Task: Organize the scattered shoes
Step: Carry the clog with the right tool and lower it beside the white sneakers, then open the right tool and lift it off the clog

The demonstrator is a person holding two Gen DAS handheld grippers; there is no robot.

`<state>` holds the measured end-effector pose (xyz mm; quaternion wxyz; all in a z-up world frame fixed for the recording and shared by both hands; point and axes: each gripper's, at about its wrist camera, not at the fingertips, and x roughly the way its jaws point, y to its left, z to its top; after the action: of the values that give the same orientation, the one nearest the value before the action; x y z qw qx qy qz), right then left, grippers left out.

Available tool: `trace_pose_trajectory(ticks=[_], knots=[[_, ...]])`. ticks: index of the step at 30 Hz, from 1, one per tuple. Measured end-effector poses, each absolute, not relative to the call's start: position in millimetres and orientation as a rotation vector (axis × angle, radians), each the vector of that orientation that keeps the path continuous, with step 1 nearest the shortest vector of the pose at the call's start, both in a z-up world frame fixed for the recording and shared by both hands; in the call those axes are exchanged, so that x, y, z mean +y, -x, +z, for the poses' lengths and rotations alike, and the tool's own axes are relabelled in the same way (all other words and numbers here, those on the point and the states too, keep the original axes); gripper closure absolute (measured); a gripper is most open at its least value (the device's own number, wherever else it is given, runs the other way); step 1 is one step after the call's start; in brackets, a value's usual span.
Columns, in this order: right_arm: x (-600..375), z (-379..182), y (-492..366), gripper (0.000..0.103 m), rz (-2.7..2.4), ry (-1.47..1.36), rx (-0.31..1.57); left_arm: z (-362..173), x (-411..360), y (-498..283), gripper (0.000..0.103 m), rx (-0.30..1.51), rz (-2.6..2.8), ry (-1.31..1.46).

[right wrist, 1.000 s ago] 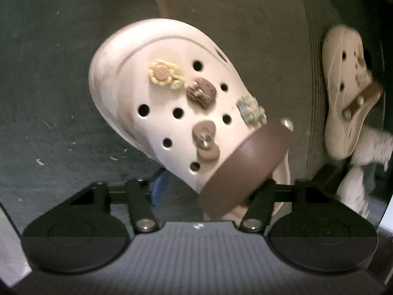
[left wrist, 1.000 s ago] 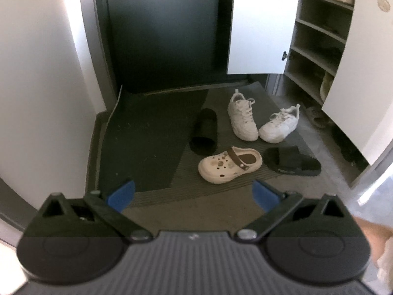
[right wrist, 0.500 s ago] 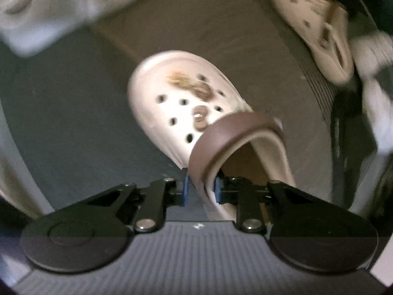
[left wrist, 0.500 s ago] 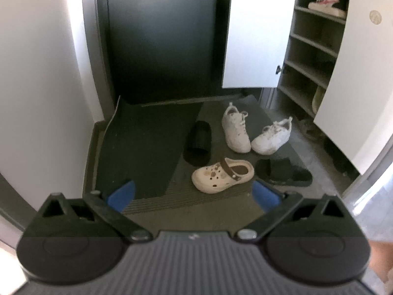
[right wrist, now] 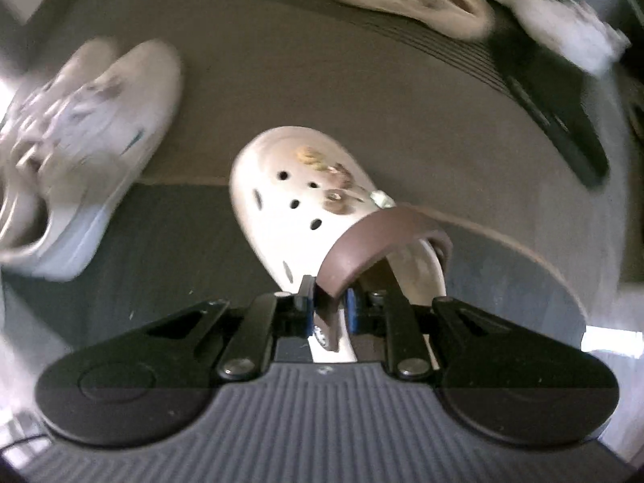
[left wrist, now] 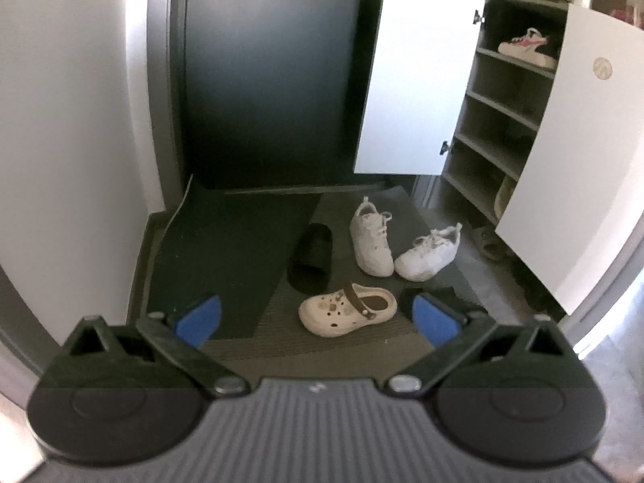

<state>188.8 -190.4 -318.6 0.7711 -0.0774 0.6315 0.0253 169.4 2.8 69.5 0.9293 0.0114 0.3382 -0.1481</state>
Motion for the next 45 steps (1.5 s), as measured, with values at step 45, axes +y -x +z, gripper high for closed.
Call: trace_pose_trajectory(ticks=[45], knots=[[-139.3,-384.9,-170.9,0.075,-0.136,0.055,1.162,63.1,37.3,-184.1,0.000,0.753,-0.267,0.015]])
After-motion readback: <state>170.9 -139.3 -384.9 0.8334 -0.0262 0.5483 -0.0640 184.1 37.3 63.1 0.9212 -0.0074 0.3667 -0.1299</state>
